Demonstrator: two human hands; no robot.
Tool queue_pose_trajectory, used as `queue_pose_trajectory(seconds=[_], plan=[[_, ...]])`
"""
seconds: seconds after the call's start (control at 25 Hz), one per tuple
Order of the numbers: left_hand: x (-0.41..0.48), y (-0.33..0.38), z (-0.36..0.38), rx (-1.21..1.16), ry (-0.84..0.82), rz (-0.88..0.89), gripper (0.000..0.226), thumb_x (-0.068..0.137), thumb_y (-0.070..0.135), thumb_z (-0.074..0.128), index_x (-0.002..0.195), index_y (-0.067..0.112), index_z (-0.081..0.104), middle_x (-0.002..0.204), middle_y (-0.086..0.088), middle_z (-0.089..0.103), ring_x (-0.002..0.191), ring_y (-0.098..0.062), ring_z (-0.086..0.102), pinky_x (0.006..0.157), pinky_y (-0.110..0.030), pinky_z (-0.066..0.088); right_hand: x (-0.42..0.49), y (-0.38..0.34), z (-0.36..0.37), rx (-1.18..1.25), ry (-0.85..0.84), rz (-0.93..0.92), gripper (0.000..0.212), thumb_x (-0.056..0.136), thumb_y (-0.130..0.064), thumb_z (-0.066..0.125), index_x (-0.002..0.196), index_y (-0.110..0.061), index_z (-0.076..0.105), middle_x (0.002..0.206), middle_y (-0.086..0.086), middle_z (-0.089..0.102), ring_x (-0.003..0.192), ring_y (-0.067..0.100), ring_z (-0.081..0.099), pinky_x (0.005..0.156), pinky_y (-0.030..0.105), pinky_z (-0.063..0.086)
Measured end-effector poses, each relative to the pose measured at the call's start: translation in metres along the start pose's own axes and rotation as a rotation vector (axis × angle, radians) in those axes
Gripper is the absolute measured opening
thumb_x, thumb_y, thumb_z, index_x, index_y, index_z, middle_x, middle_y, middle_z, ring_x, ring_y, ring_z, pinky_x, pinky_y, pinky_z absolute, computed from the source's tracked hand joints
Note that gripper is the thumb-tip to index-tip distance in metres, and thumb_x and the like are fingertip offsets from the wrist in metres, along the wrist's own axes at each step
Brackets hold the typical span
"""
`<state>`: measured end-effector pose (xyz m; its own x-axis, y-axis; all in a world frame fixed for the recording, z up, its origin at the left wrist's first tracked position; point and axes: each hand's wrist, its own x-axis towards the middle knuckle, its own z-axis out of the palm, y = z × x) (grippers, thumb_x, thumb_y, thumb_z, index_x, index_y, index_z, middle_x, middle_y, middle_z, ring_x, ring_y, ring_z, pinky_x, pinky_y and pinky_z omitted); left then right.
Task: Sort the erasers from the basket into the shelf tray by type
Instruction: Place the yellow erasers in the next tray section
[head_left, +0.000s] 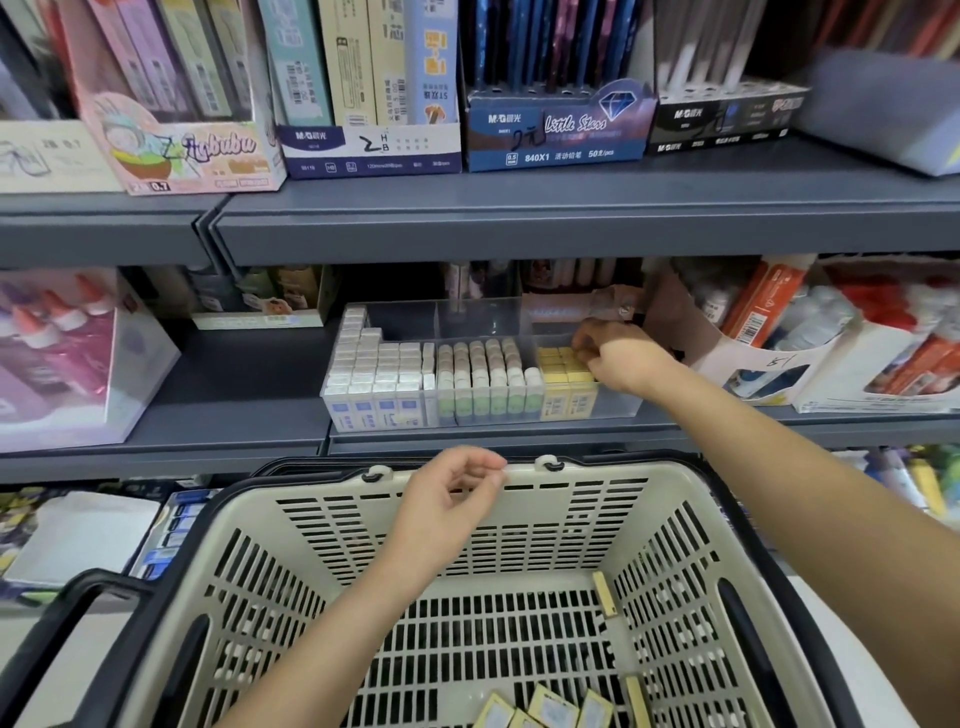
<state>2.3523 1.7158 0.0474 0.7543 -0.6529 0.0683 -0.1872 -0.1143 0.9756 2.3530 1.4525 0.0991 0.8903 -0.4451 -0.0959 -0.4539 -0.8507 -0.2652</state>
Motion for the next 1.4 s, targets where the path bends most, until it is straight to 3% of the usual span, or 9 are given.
queue_pose_trajectory(seconds=[0.16,0.36,0.48,0.68,0.76,0.96,1.08,1.28,1.4], plan=[[-0.018,-0.012,-0.005,0.108,-0.125,-0.026,0.021,0.086,0.012,0.064,0.09,0.032,0.062,0.089,0.009,0.066,0.083,0.002,0.06,0.079,-0.015,0.048,-0.028,-0.004,-0.007,0.038,0.186,-0.041,0.02,0.091,-0.018,0.052,0.106,-0.012,0.064,0.109,0.009,0.066,0.1,0.027,0.06,0.089,0.03,0.046],[-0.036,-0.041,-0.018,0.199,-0.301,-0.218,0.015,0.088,0.017,0.062,0.096,0.029,0.059,0.093,0.01,0.062,0.08,0.002,0.058,0.068,-0.014,0.048,-0.114,-0.026,0.017,0.333,0.39,-0.152,0.01,0.087,-0.022,0.059,0.093,-0.02,0.068,0.084,-0.011,0.063,0.07,-0.004,0.053,0.067,0.002,0.038],[-0.047,-0.063,-0.02,0.234,-0.325,-0.303,0.013,0.089,0.015,0.061,0.097,0.025,0.059,0.093,0.008,0.061,0.077,-0.001,0.058,0.062,-0.011,0.047,-0.155,-0.044,0.055,0.32,0.207,-0.268,0.011,0.087,-0.027,0.059,0.087,-0.02,0.068,0.081,-0.011,0.062,0.071,-0.002,0.054,0.067,0.013,0.044],[-0.066,-0.097,-0.014,0.39,-0.415,-0.446,0.018,0.087,0.016,0.064,0.104,0.015,0.06,0.095,0.0,0.063,0.078,-0.009,0.058,0.066,-0.021,0.05,-0.179,-0.065,0.149,-0.111,-0.517,-0.309,0.026,0.088,-0.039,0.055,0.105,-0.021,0.062,0.105,-0.002,0.062,0.098,0.015,0.057,0.083,0.035,0.05],[-0.076,-0.105,-0.006,0.447,-0.527,-0.493,0.026,0.085,0.019,0.066,0.109,0.012,0.059,0.103,-0.004,0.064,0.079,-0.009,0.058,0.069,-0.021,0.05,-0.183,-0.064,0.18,-0.182,-0.668,-0.287,0.033,0.088,-0.036,0.057,0.116,-0.018,0.056,0.112,0.002,0.06,0.101,0.02,0.057,0.08,0.035,0.05],[-0.103,-0.127,0.004,0.819,-0.902,-0.453,0.044,0.082,0.024,0.069,0.123,0.02,0.054,0.128,-0.003,0.051,0.112,-0.021,0.052,0.095,-0.034,0.045,-0.199,-0.057,0.224,-0.111,-0.712,-0.28,0.053,0.086,-0.032,0.058,0.135,-0.026,0.04,0.124,0.005,0.045,0.108,0.024,0.052,0.084,0.035,0.047],[-0.11,-0.139,0.001,0.859,-0.919,-0.462,0.043,0.082,0.024,0.069,0.122,0.025,0.054,0.127,-0.002,0.042,0.11,-0.02,0.049,0.091,-0.031,0.043,-0.208,-0.058,0.237,-0.199,-0.652,-0.323,0.052,0.086,-0.038,0.057,0.134,-0.031,0.038,0.118,0.005,0.044,0.104,0.023,0.051,0.075,0.032,0.044],[-0.115,-0.147,-0.002,0.907,-0.872,-0.362,0.028,0.077,0.022,0.073,0.098,0.023,0.055,0.105,0.003,0.048,0.094,-0.016,0.049,0.081,-0.029,0.045,-0.203,-0.051,0.24,-0.073,-0.675,-0.22,0.035,0.081,-0.032,0.066,0.107,-0.025,0.045,0.107,-0.001,0.045,0.091,0.016,0.046,0.073,0.029,0.038],[-0.107,-0.146,-0.009,0.724,-0.792,-0.521,0.024,0.079,0.017,0.07,0.091,0.021,0.049,0.094,0.004,0.053,0.081,-0.013,0.052,0.068,-0.025,0.045,-0.198,-0.047,0.235,0.006,-0.651,-0.233,0.025,0.08,-0.029,0.067,0.088,-0.025,0.044,0.098,-0.004,0.05,0.087,0.015,0.048,0.07,0.028,0.039]])
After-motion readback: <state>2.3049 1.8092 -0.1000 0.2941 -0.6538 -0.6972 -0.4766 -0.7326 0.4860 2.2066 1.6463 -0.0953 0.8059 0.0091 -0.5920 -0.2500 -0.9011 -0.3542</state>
